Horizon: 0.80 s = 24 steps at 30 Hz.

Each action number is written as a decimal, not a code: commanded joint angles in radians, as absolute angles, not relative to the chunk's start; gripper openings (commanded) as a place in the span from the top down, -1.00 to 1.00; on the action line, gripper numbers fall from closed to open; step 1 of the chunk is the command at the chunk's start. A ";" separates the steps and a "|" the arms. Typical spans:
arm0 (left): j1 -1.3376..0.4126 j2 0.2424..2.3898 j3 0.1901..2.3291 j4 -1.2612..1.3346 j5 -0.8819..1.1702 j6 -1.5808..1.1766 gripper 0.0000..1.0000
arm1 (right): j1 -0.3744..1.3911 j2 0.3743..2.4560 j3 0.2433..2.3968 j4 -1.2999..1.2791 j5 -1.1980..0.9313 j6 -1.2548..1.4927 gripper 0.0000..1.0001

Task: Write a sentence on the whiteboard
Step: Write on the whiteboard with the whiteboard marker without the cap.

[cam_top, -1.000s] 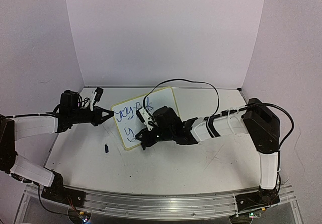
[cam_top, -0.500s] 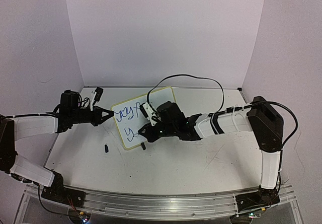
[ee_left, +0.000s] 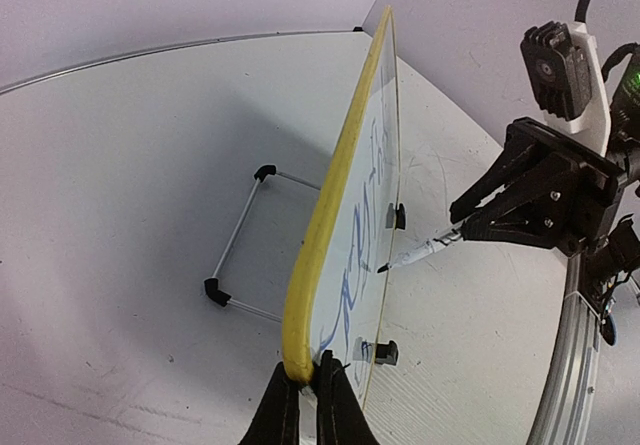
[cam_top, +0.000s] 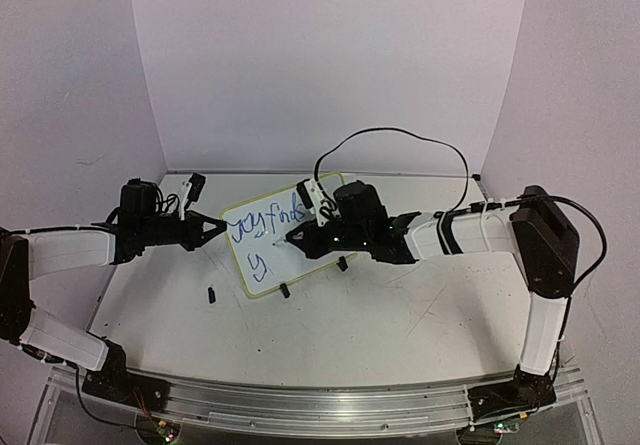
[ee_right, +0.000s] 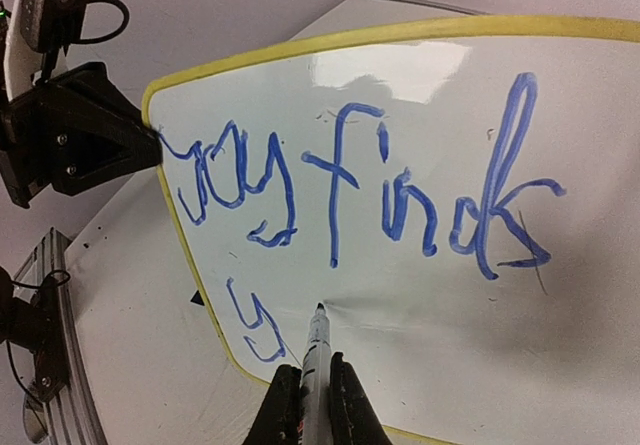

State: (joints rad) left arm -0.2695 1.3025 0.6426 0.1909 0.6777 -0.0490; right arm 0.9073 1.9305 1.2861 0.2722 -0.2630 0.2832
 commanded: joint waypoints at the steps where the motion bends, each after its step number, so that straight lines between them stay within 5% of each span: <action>1: -0.274 1.313 0.668 0.153 0.637 0.032 1.00 | 0.915 1.964 1.339 0.309 -0.305 0.287 1.00; 24: -0.274 1.314 0.670 0.153 0.641 0.031 1.00 | 0.927 2.019 1.369 0.303 -0.328 0.296 1.00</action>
